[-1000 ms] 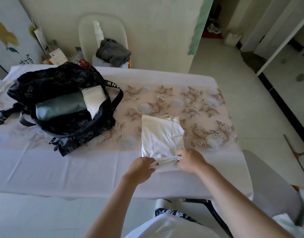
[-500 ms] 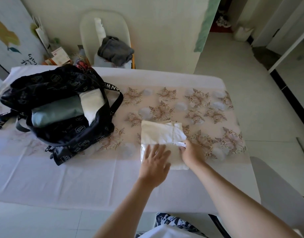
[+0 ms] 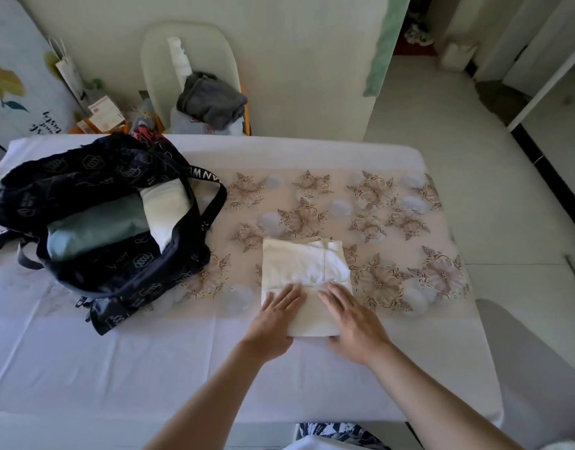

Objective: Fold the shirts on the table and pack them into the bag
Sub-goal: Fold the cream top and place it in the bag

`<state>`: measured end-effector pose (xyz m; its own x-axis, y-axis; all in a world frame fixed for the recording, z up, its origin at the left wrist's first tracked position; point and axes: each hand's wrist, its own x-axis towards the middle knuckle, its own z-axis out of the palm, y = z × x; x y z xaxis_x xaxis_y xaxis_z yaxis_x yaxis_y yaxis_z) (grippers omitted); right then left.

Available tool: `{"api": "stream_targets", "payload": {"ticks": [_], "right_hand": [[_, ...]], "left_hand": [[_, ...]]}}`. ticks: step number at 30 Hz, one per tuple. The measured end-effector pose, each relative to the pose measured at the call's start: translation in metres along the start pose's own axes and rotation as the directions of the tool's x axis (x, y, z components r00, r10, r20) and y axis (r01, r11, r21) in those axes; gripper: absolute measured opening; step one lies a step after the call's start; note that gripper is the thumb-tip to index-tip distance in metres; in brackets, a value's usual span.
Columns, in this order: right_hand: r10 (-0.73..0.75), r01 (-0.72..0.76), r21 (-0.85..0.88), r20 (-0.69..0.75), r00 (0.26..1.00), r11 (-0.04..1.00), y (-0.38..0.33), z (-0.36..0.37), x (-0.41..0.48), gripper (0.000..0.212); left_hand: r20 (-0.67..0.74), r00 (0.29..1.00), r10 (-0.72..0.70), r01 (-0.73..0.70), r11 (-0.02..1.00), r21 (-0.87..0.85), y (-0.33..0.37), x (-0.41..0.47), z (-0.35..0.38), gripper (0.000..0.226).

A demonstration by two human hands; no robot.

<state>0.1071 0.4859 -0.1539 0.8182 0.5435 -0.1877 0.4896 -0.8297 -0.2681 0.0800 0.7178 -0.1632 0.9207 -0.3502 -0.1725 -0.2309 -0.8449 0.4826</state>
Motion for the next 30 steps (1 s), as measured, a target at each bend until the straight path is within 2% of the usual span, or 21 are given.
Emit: {"api": "stream_targets", "payload": {"ticks": [2, 3, 6, 8, 9, 11, 13, 15, 17, 18, 19, 21, 23, 25, 27, 30], "right_hand": [[0.028, -0.029, 0.008, 0.03, 0.999, 1.0, -0.004, -0.012, 0.008, 0.084], [0.056, -0.057, 0.015, 0.032, 0.998, 0.998, -0.007, -0.021, 0.012, 0.079], [0.136, -0.146, 0.05, 0.17, 0.976, 0.988, -0.011, -0.055, 0.026, 0.063], [0.155, -0.234, 0.216, 0.33, 0.931, 0.948, -0.008, -0.073, 0.035, 0.055], [0.154, -0.28, 0.31, 0.375, 0.914, 0.909, -0.005, -0.08, 0.037, 0.051], [0.175, -0.32, 0.419, 0.349, 0.921, 0.849, 0.002, -0.083, 0.044, 0.047], [0.241, -0.31, 0.437, 0.207, 0.948, 0.844, 0.009, -0.08, 0.053, 0.043], [0.287, -0.29, 0.388, 0.067, 0.955, 0.875, 0.013, -0.073, 0.064, 0.044], [0.307, -0.292, 0.326, 0.006, 0.952, 0.899, 0.014, -0.063, 0.075, 0.045], [0.316, -0.297, 0.306, -0.014, 0.949, 0.905, 0.015, -0.058, 0.079, 0.043], [0.331, -0.306, 0.296, -0.038, 0.943, 0.905, 0.015, -0.053, 0.083, 0.041], [0.351, -0.315, 0.232, -0.136, 0.926, 0.92, 0.014, -0.046, 0.09, 0.034], [0.302, -0.297, 0.063, -0.288, 0.909, 0.953, 0.011, -0.04, 0.099, 0.024], [0.156, -0.178, -0.024, -0.371, 0.916, 0.984, 0.004, -0.038, 0.108, 0.025], [0.009, -0.027, -0.053, -0.314, 0.949, 0.998, -0.002, -0.033, 0.11, 0.039], [0.008, -0.019, -0.059, -0.184, 0.983, 0.998, 0.001, -0.024, 0.106, 0.056]], "left_hand": [[-0.049, 0.999, -0.016, 0.014, 0.999, -0.051, -0.007, -0.002, -0.003, 0.08], [-0.036, 0.997, -0.071, 0.067, 0.993, -0.096, -0.006, -0.001, -0.011, 0.074], [0.15, 0.957, -0.247, 0.272, 0.945, -0.181, 0.006, 0.006, -0.056, 0.042], [0.302, 0.911, -0.282, 0.342, 0.924, -0.168, 0.004, 0.012, -0.081, 0.02], [0.333, 0.892, -0.306, 0.379, 0.907, -0.184, 0.0, 0.014, -0.088, 0.018], [0.318, 0.879, -0.356, 0.448, 0.846, -0.29, -0.011, 0.017, -0.095, 0.021], [0.182, 0.877, -0.444, 0.479, 0.79, -0.383, -0.015, 0.022, -0.094, 0.03], [-0.12, 0.872, -0.474, 0.415, 0.848, -0.328, -0.014, 0.028, -0.088, 0.04], [-0.436, 0.844, -0.313, 0.294, 0.949, -0.113, -0.006, 0.033, -0.075, 0.038], [-0.496, 0.84, -0.221, 0.243, 0.97, -0.022, 0.003, 0.036, -0.07, 0.035], [-0.482, 0.863, -0.15, 0.195, 0.98, 0.045, 0.008, 0.04, -0.063, 0.036], [-0.321, 0.943, -0.089, 0.14, 0.98, 0.138, 0.016, 0.047, -0.046, 0.045], [-0.157, 0.978, -0.14, 0.166, 0.973, 0.163, 0.012, 0.053, -0.033, 0.056], [-0.055, 0.979, -0.194, 0.2, 0.97, 0.136, 0.001, 0.059, -0.027, 0.063], [0.002, 0.982, -0.189, 0.186, 0.972, 0.145, -0.007, 0.068, -0.03, 0.065], [0.084, 0.98, -0.178, 0.171, 0.981, 0.087, -0.01, 0.08, -0.041, 0.059]]}}
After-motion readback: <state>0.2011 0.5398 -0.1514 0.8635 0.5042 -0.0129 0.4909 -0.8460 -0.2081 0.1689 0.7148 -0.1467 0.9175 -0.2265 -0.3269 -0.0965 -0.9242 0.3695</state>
